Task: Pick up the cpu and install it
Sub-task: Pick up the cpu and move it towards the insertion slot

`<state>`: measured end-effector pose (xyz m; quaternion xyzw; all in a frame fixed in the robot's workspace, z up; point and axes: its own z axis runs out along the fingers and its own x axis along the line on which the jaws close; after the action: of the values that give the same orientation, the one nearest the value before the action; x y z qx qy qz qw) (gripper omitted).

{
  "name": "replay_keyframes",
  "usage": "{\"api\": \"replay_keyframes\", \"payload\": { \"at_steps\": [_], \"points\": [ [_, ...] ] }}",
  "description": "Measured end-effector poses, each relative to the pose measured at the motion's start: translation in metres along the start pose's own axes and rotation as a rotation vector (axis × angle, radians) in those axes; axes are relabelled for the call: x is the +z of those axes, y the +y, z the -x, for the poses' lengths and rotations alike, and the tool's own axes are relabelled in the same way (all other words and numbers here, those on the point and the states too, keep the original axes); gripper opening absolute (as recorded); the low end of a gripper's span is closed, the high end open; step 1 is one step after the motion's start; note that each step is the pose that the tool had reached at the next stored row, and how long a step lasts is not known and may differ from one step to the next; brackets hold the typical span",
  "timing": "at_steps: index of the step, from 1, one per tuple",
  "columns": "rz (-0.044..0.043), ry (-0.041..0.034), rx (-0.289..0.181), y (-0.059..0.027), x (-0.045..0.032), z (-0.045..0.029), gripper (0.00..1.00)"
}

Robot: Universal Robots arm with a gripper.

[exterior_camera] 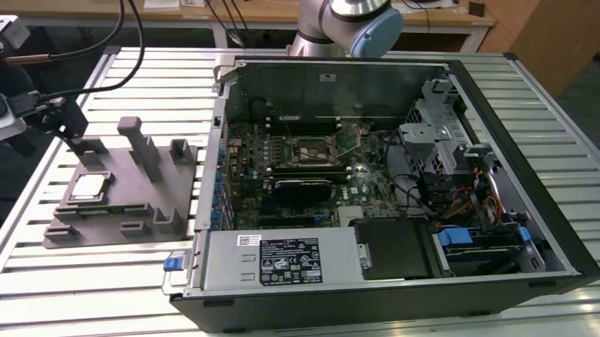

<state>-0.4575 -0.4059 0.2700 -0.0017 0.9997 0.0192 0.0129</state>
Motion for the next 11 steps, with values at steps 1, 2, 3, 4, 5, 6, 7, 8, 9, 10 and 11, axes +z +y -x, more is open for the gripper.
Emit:
{"api": "replay_keyframes", "payload": {
  "at_steps": [1,2,3,4,5,6,7,8,9,10,11],
  "points": [
    [0.0,0.0,0.0,-0.0001,0.001,-0.0001,0.79],
    [-0.0001,0.0001,0.0,-0.0003,0.0026,-0.0001,0.79],
    [-0.0001,0.0001,0.0,-0.0005,0.0043,-0.0002,0.79],
    [-0.0001,0.0001,0.0,-0.0006,0.0061,-0.0002,0.79],
    [0.0,0.0001,0.0,-0.0007,0.0079,-0.0002,0.79],
    [0.0,0.0,0.0,-0.0008,0.0096,-0.0002,0.79],
    [-0.0001,0.0001,0.0,-0.0008,0.0111,-0.0003,0.79],
    [-0.0001,0.0001,0.0,-0.0009,0.0126,-0.0003,0.79],
    [-0.0001,0.0001,0.0,-0.001,0.0142,-0.0004,0.79],
    [0.0,0.0001,0.0,-0.001,0.0158,-0.0004,0.79],
    [-0.0001,0.0001,0.0,-0.0012,0.0173,-0.0005,0.79]
  ]
}}
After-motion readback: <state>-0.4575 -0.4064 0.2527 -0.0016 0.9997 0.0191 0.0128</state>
